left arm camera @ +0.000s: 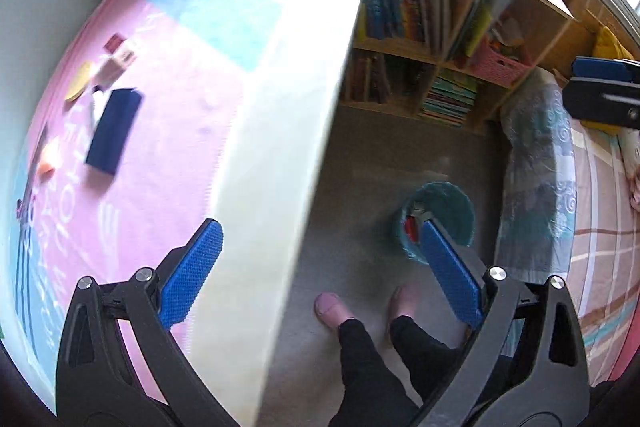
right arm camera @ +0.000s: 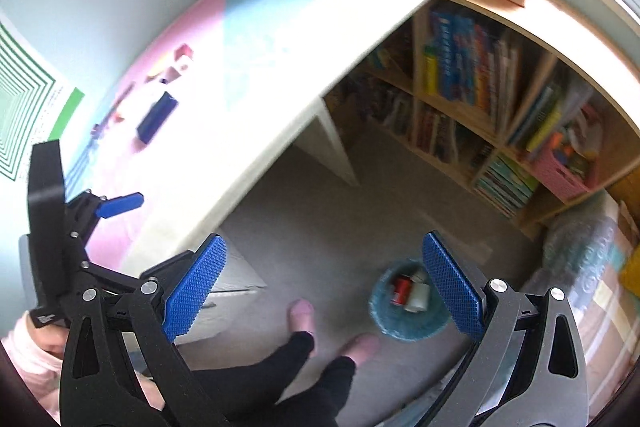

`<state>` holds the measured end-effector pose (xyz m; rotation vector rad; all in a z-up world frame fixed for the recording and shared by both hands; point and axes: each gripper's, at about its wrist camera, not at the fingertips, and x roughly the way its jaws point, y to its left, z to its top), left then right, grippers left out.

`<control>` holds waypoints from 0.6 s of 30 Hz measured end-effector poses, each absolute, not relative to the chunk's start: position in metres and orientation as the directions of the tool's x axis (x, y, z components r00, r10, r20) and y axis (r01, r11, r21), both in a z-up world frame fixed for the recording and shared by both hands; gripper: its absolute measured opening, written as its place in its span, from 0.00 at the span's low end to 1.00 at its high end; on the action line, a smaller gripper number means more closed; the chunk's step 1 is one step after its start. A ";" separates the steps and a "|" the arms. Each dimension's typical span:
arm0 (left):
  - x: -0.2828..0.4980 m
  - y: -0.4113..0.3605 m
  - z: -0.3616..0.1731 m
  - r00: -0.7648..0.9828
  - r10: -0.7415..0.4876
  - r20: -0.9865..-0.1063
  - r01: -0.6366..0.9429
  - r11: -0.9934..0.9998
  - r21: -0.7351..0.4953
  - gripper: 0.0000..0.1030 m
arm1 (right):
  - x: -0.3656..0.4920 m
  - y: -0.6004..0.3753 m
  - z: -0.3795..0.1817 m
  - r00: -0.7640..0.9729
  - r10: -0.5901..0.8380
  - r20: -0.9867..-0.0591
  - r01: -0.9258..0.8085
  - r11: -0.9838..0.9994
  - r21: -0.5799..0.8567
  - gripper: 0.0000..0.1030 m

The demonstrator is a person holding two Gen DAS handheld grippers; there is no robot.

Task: Collect trash
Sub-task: 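Move both open grippers back over the table objects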

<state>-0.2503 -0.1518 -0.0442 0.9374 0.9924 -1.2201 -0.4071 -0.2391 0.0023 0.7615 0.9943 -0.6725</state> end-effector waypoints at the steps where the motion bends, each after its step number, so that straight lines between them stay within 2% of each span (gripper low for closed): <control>1: -0.243 -0.149 -0.044 0.076 -0.298 -0.952 0.992 0.123 0.040 0.94 | -0.397 -0.239 0.003 0.400 -0.144 -0.905 0.779 0.573 0.253 0.94; 18: -0.101 -0.118 -0.040 0.160 -0.287 -0.944 0.932 0.358 0.049 0.94 | -0.237 -0.236 0.002 0.406 -0.054 -0.912 0.641 0.728 0.242 0.94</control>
